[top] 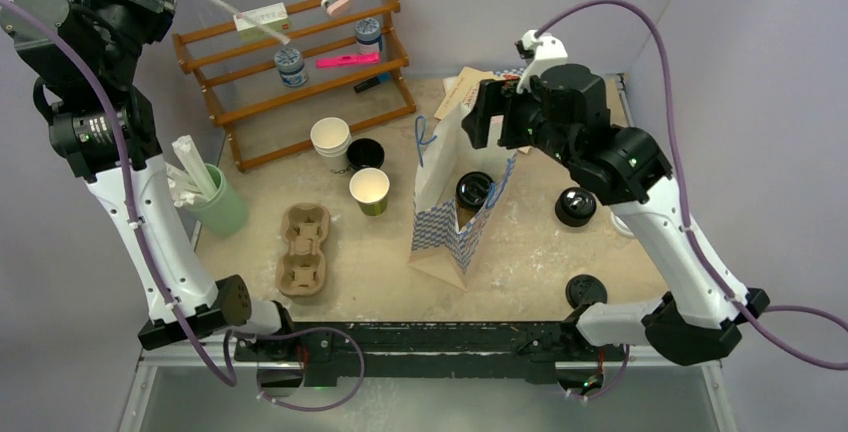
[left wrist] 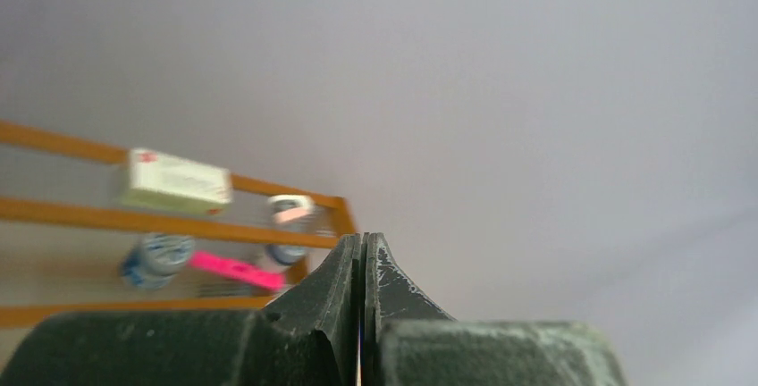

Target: Pack the takeout coffee

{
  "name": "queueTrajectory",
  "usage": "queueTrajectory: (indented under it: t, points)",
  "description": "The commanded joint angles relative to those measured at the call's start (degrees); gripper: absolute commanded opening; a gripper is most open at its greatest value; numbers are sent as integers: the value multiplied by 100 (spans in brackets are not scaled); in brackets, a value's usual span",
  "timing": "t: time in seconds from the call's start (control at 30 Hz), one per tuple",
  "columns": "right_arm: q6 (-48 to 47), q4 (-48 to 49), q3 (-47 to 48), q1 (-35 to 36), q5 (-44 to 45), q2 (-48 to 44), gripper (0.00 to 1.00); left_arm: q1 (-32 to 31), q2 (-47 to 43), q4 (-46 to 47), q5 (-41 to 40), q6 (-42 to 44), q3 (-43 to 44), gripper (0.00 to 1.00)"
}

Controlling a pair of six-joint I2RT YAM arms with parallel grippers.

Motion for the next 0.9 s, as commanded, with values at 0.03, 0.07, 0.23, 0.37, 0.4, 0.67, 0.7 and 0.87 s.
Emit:
queueTrajectory:
  t: [0.03, 0.07, 0.23, 0.37, 0.4, 0.67, 0.7, 0.87]
  points:
    - [123, 190, -154, -13, 1113, -498, 92, -141, 121, 2180, 1919, -1145, 16, 0]
    - [137, 237, -237, -10, 1387, -588, 93, -268, 159, 2333, 2007, -1223, 34, 0]
    - [5, 496, -536, -11, 2388, -919, 94, -1655, 494, 2488, 1990, -1059, 182, 0]
    - [-100, 499, -500, -13, 2674, -959, 94, -2829, 726, 2715, 1806, -812, 272, 0]
    - [-109, 517, -522, -9, 2712, -989, 94, -3078, 716, 2890, 1761, -807, 105, 0]
    - [-128, 658, -776, -12, 3138, -1221, 95, -4120, 600, 2360, 1498, -76, -462, 0]
    - [-119, 665, -788, -12, 3150, -1245, 95, -4136, 575, 2359, 1559, -72, -565, 0]
    - [-271, 851, -906, -11, 3224, -1312, 95, -4433, 376, 2235, 1914, 3, -1282, 0]
